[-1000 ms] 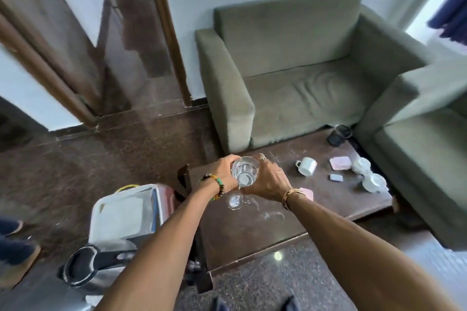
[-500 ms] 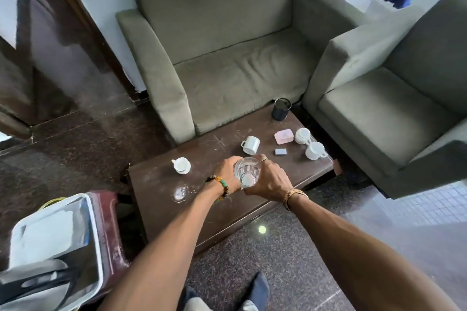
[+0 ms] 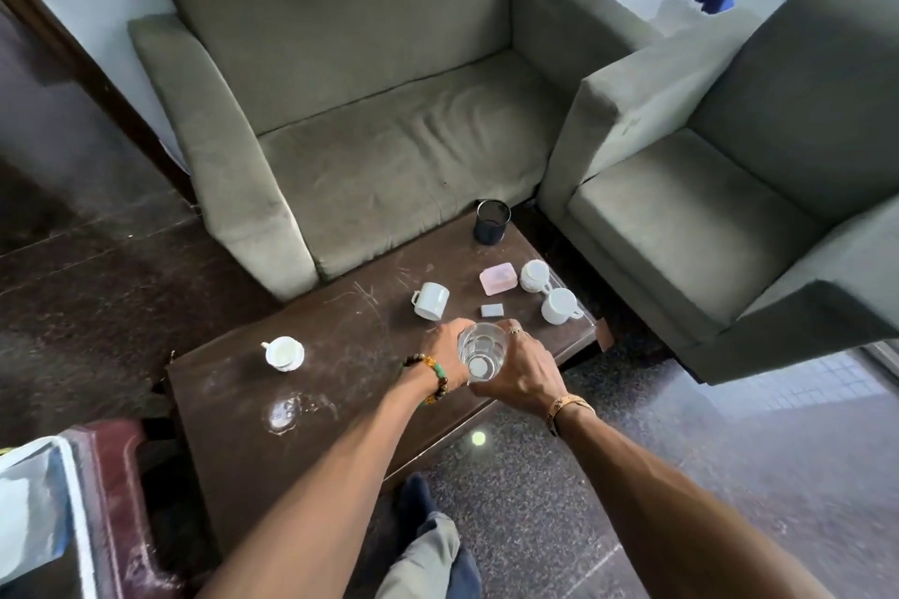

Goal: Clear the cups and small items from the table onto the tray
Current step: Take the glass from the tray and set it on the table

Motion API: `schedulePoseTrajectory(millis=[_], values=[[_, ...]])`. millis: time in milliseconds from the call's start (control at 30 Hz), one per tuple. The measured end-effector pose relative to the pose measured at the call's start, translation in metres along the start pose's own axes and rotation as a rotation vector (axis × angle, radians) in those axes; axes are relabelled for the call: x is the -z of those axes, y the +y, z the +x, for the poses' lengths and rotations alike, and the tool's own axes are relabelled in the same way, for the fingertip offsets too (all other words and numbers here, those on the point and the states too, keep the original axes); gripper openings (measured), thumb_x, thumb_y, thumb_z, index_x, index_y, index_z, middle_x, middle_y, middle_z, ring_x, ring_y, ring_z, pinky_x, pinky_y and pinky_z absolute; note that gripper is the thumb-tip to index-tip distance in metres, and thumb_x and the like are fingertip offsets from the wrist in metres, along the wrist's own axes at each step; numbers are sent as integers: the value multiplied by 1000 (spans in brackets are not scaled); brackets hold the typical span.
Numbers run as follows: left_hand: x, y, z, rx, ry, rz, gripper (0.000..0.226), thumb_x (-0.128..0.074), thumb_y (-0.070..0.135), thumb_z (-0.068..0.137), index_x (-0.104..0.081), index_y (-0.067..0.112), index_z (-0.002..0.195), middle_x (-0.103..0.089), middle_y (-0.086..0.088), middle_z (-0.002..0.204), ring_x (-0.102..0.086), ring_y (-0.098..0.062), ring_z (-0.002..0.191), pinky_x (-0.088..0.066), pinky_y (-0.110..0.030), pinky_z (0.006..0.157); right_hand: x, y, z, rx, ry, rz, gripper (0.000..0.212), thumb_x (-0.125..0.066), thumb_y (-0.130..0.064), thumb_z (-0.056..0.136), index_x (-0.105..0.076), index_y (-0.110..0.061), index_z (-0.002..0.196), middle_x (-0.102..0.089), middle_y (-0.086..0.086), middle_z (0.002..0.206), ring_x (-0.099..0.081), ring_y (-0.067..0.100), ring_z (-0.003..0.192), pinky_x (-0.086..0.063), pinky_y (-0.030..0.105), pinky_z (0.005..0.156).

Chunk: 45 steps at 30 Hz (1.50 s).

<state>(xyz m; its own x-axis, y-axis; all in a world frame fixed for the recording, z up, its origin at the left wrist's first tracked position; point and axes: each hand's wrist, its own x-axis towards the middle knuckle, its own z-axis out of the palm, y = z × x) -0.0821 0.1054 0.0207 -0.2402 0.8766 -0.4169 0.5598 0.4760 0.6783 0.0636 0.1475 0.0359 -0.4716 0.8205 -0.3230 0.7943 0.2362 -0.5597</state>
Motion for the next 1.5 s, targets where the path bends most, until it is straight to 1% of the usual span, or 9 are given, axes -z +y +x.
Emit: schedulePoseTrajectory(millis=[267,367,633,867,1067,1167,1300,1433,1500], values=[[28,-5,52,54,35,-14,47,-75,20,64,-63,31,108,-70,3,93,-66,-20,87,-57,-30,75,3,-11,68,45,-38,-6,69,-86,-49,53,-50,-26,107,-68,-1,102,-68,23,89,-55,35,74],[41,-8,66,56,54,-39,47,-74,18,65,-63,32,109,-71,3,97,-67,-22,89,-58,-36,75,4,-20,91,67,-64,-12,76,-85,-48,53,-56,-22,119,-69,-2,106,-68,24,93,-52,32,73],[49,-24,90,143,166,-147,47,-75,14,70,-63,23,115,-71,-2,107,-66,-22,99,-55,-35,84,-8,-27,140,138,-159,-48,76,-88,-46,56,-52,-20,117,-67,-2,104,-67,20,91,-42,25,69],[30,-52,106,314,276,-346,45,-74,7,70,-65,18,113,-72,-2,97,-62,-10,76,-42,-7,52,-37,-22,185,252,-313,-127,72,-90,-44,54,-48,-26,110,-68,-2,106,-69,25,96,-54,35,76],[21,-83,119,489,413,-474,50,-76,12,67,-62,26,113,-72,1,100,-68,-19,92,-59,-38,79,-66,-32,220,387,-426,-209,91,-89,-46,56,-48,-22,134,-55,-1,127,-61,24,112,-52,36,92],[31,-100,128,522,488,-516,50,-79,17,68,-62,29,113,-72,5,100,-68,-16,92,-58,-37,83,-85,-45,239,436,-456,-228,91,-87,-50,59,-47,-17,135,-52,2,127,-55,25,119,-49,37,99],[46,-127,151,542,550,-536,45,-71,7,81,-59,12,124,-69,-9,112,-65,-27,104,-54,-39,92,-115,-60,268,447,-478,-263,103,-86,-49,67,-38,-8,148,-43,11,150,-40,31,142,-38,41,116],[50,-161,176,562,531,-450,58,-64,0,86,-45,12,139,-45,-8,140,-47,-26,128,-37,-26,100,-145,-72,298,542,-420,-243,79,-82,-45,68,-53,-14,134,-55,6,124,-48,27,121,-46,41,106],[50,-179,188,563,569,-463,51,-68,3,83,-53,13,131,-54,-7,129,-54,-28,123,-41,-24,97,-156,-76,310,530,-411,-226,77,-83,-43,64,-54,-17,130,-55,3,118,-52,25,114,-48,37,98]])
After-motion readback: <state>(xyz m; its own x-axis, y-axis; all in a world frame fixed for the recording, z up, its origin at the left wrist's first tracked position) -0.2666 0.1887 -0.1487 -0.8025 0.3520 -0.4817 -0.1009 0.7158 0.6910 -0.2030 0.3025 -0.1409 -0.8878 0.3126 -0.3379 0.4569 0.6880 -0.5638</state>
